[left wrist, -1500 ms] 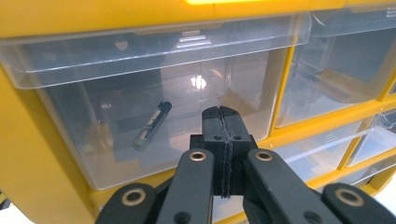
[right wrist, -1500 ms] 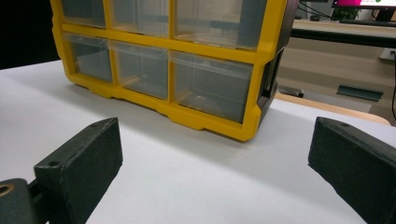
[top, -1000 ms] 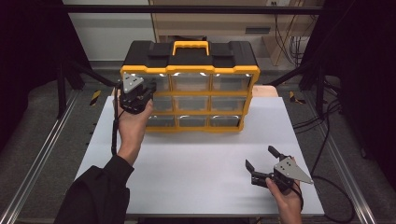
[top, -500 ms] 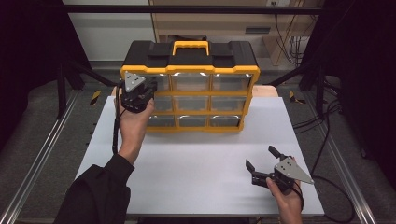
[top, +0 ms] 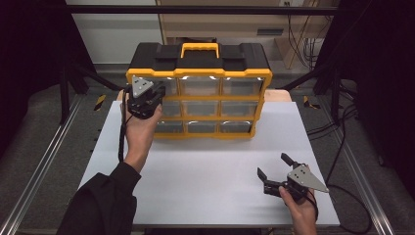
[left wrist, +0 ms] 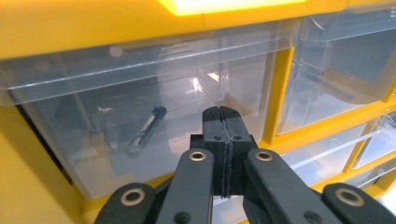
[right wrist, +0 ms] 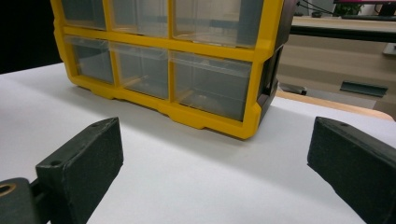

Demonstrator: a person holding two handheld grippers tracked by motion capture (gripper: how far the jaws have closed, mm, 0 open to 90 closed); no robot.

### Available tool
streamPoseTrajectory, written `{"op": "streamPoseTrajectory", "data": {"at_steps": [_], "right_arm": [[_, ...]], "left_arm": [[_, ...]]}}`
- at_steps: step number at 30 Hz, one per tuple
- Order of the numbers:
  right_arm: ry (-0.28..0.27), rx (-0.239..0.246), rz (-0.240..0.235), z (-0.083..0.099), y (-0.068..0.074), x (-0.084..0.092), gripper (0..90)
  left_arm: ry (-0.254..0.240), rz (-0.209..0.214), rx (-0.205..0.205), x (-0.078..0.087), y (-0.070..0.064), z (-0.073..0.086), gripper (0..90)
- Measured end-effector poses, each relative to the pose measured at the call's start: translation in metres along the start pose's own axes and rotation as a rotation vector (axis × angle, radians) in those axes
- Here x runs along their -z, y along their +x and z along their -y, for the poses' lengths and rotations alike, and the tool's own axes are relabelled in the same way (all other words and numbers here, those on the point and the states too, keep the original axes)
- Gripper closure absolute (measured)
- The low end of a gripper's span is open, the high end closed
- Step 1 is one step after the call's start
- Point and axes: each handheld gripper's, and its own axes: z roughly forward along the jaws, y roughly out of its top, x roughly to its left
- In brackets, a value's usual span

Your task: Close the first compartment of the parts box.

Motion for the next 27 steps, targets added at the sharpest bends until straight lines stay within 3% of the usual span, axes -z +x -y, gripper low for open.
{"op": "streamPoseTrajectory", "data": {"at_steps": [8, 11, 27], "right_arm": [[-0.001, -0.005, -0.004, 0.000, 0.000, -0.001, 3.1], [-0.005, -0.013, -0.003, 0.000, -0.001, 0.000, 3.1], [-0.009, -0.014, -0.001, 0.000, -0.002, 0.001, 3.7]], "left_arm": [[0.006, 0.006, 0.006, 0.001, -0.001, 0.002, 89.7], [0.008, 0.008, -0.023, 0.005, -0.003, 0.000, 89.7], [-0.002, 0.021, -0.035, 0.021, -0.010, -0.008, 89.8]]}}
